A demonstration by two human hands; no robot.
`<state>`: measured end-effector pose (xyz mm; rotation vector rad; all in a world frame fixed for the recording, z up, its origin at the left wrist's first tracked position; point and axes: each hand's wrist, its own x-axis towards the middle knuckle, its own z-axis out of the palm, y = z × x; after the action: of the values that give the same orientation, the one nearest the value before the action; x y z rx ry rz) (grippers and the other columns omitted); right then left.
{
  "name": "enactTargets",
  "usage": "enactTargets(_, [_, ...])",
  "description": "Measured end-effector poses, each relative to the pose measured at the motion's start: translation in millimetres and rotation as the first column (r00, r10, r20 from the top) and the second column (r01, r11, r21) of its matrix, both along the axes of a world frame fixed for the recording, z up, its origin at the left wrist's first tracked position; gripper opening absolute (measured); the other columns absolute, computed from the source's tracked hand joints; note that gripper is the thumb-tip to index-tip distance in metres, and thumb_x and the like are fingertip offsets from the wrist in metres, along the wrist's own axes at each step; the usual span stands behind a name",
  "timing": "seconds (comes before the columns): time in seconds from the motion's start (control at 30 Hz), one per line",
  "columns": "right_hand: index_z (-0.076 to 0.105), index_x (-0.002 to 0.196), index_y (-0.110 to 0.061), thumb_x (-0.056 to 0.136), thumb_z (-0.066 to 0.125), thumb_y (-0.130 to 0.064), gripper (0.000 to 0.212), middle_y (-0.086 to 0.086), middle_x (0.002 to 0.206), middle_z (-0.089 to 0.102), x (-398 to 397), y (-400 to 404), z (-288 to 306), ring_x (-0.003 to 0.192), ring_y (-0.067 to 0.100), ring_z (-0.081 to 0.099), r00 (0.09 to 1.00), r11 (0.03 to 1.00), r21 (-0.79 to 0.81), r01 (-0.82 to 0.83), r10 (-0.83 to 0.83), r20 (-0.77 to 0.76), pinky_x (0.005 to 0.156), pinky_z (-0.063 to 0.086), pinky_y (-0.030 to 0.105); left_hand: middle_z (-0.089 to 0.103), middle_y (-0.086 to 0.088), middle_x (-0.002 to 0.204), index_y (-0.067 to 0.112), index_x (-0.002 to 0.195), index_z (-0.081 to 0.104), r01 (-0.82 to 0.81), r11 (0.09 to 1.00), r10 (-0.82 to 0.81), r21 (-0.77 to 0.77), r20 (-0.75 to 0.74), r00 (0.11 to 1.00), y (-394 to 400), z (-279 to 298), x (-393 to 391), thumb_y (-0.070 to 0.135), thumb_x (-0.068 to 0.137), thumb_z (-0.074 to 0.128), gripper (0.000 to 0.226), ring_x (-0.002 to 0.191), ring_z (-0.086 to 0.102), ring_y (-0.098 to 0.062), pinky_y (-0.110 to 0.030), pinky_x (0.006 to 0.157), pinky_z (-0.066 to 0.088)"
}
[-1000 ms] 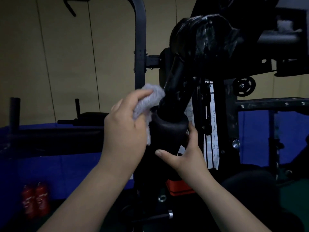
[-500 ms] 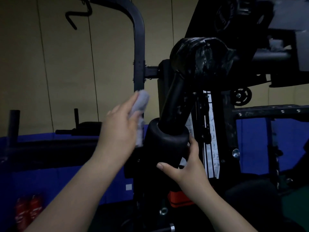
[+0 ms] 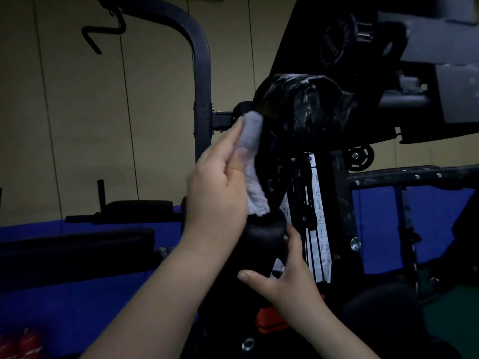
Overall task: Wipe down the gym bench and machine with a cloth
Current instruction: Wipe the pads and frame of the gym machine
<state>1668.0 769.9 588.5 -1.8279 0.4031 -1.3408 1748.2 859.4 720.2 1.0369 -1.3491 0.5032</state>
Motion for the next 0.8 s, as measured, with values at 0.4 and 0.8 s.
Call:
enactTargets(0.4, [0.021, 0.128, -0.045, 0.063, 0.087, -0.020, 0.096, -0.039, 0.109, 0.042, -6.8, 12.2, 7.8, 0.097, -0.032, 0.043, 1.000, 0.999, 0.037, 0.000, 0.001, -0.006, 0.087, 0.041, 0.001, 0.049, 0.034, 0.113, 0.040, 0.133, 0.042, -0.127, 0.992, 0.127, -0.014, 0.182, 0.975, 18.5, -8.6, 12.5, 0.020, 0.095, 0.048, 0.044, 0.109, 0.049, 0.004, -0.003, 0.094, 0.030])
enactTargets(0.8, [0.026, 0.130, -0.044, 0.070, 0.063, -0.052, 0.071, -0.032, 0.121, 0.043, -25.1, 4.0, 46.2, 0.100, -0.034, 0.040, 0.996, 0.996, -0.024, -0.087, 0.087, -0.015, 0.082, 0.035, -0.004, 0.049, 0.035, 0.111, 0.037, 0.134, 0.044, -0.023, 1.000, 0.022, 0.011, 0.103, 0.994, 22.6, -1.0, -6.7, 0.009, 0.098, 0.049, 0.047, 0.112, 0.047, 0.016, -0.002, 0.091, 0.033])
